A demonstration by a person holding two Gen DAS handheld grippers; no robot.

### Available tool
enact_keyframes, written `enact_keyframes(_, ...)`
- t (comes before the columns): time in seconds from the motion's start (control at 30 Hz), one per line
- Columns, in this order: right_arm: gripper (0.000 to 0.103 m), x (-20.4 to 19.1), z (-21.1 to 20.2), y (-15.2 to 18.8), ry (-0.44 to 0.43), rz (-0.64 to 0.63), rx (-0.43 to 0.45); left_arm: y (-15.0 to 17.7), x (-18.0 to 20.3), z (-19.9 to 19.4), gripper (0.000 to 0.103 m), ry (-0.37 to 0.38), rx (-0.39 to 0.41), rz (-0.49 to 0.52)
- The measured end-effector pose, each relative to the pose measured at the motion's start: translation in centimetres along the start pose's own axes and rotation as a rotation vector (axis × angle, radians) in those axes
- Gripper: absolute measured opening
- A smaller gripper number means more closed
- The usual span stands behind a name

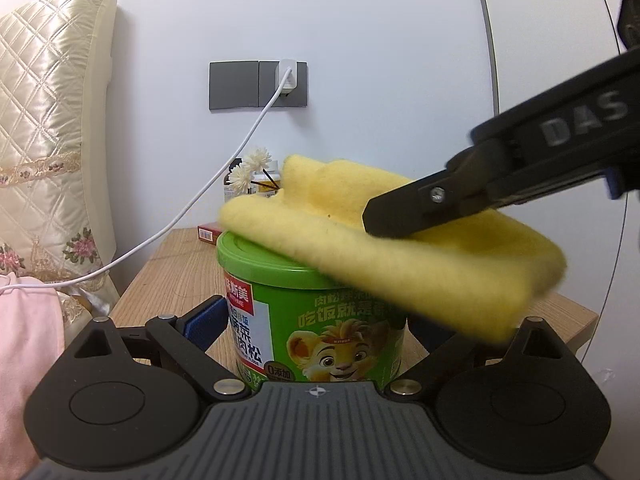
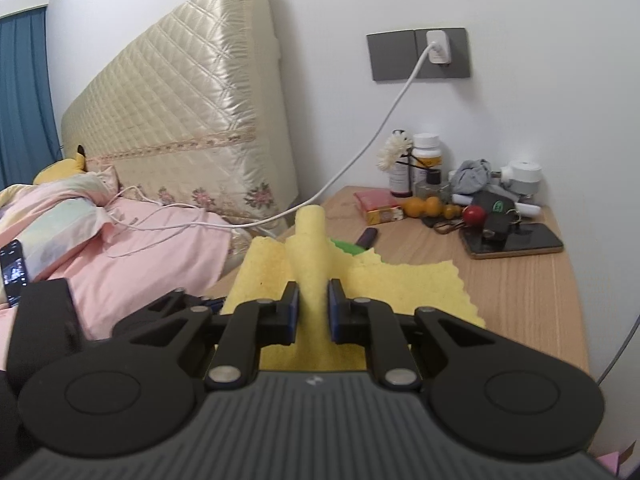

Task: Clean container

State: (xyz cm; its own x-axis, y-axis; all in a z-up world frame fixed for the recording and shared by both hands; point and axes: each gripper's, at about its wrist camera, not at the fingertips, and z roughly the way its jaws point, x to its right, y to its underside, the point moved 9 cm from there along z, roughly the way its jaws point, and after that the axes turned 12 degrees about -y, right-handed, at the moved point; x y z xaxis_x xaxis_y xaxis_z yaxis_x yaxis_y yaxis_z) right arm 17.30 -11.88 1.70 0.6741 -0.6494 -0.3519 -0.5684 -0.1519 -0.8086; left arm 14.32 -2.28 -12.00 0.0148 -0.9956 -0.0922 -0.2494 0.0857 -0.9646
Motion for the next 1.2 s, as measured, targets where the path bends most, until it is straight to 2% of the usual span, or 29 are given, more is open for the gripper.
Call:
enact_keyframes(0.2,0.016,1.5,2.2,-1.1,-0.001,0.004,0.005,-1.6,-0.9,1.6,0.097,-0.004,0.001,0.023)
enact_keyframes(0.37,0.016,0.0,3.6,-1.3,-0.053,0.004,-0.005,-2.7,-1.3,4.6,0.096,-0.007,-0.005,0.025)
enact_keyframes(0.67,0.016,-2.5,1.4,-0.3,-0.091,-0.002,-0.026,-6.1,-3.1,9.0,0.096,-0.013,-0.014,0.023)
enact_keyframes(0.9,0.015,0.3,0.7,-0.5,-0.036,0.023,0.001,-8.5,-4.5,11.7,0.096,-0.008,-0.015,0.019)
enact_keyframes(1.03,0.016,1.3,2.6,-1.3,-0.043,0.034,0.012,-9.8,-4.9,14.2,0.096,-0.009,-0.010,0.021)
enact_keyframes(1.2,0.016,-0.5,4.3,-1.6,-0.094,0.015,0.001,-11.5,-5.5,17.4,0.096,-0.013,-0.010,0.020)
